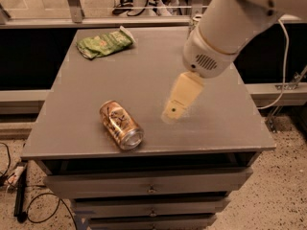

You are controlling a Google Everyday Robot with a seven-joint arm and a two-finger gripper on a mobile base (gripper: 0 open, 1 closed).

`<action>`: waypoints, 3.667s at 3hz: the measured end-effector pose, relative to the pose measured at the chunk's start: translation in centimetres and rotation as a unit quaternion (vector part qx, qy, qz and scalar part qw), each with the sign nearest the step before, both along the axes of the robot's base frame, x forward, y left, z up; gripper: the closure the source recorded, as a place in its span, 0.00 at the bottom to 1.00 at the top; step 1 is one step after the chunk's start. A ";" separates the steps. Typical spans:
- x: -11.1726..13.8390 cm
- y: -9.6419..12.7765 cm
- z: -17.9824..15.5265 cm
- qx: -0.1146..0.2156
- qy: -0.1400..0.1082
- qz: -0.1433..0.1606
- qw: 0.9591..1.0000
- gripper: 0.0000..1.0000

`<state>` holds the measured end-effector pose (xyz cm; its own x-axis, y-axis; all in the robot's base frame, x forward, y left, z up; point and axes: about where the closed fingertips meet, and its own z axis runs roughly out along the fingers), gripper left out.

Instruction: Pick orange can

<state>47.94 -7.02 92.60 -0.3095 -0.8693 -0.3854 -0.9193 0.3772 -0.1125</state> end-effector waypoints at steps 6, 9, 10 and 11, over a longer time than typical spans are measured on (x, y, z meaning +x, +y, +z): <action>0.0 14.5 -9.1 0.099 0.136 -0.148 0.975 0.39; 5.5 11.0 -3.1 0.069 -0.006 -0.113 0.991 1.00; 5.4 11.2 -2.7 0.061 -0.021 -0.081 0.995 1.00; 5.2 11.1 -2.0 0.078 -0.027 -0.093 0.992 1.00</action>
Offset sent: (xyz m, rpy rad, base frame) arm 0.0212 0.1144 -0.0938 0.2959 0.2653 -0.3354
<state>53.13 4.12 90.64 -0.4336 -0.7273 -0.5320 -0.8265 0.5563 -0.0869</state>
